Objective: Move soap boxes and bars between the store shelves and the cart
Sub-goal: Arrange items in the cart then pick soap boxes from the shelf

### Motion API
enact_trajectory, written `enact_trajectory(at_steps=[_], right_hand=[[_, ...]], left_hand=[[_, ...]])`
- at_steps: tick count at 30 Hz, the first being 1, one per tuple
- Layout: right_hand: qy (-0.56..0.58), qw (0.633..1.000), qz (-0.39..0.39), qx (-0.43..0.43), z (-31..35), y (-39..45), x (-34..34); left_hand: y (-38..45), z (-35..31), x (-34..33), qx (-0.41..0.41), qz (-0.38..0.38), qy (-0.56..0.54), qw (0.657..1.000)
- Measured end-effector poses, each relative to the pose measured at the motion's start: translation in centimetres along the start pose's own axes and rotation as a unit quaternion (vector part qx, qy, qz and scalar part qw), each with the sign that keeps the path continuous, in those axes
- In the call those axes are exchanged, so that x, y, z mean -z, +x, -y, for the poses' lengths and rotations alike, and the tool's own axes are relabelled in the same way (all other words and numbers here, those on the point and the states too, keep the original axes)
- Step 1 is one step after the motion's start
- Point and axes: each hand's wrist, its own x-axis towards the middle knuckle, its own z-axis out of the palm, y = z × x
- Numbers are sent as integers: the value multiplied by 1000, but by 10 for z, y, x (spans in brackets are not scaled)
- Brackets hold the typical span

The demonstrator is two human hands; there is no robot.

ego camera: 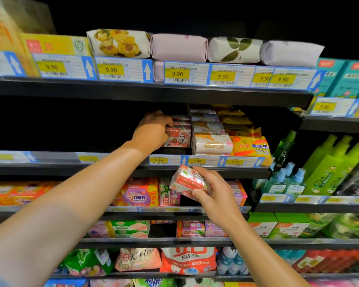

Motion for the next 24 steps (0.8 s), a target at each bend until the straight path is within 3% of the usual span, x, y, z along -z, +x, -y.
enact_trajectory(at_steps=[4,9,11,14,16,21,24], right_hand=[[-10,1000,3,-3,3,-2,2],[9,1000,-20,-2,17,-3,8],[14,999,-31,11,26,-4,11],[29,998,-35,42,38,-4,13],[27,997,-31,58,45,-3,12],[-23,990,-96,97,45,-3,10],[-107,987,-69,95,35,-6,3]], left_hand=[[-8,3,3,-26,-13,-19,999],[-55,0,20,-121,-123,-151,973],[-83,-1,26,-192,-83,-193,959],[-107,4,24,-280,13,-120,952],[-112,10,19,-277,12,-99,956],[-110,29,28,-208,-104,-150,961],[-96,36,36,-145,-156,-163,963]])
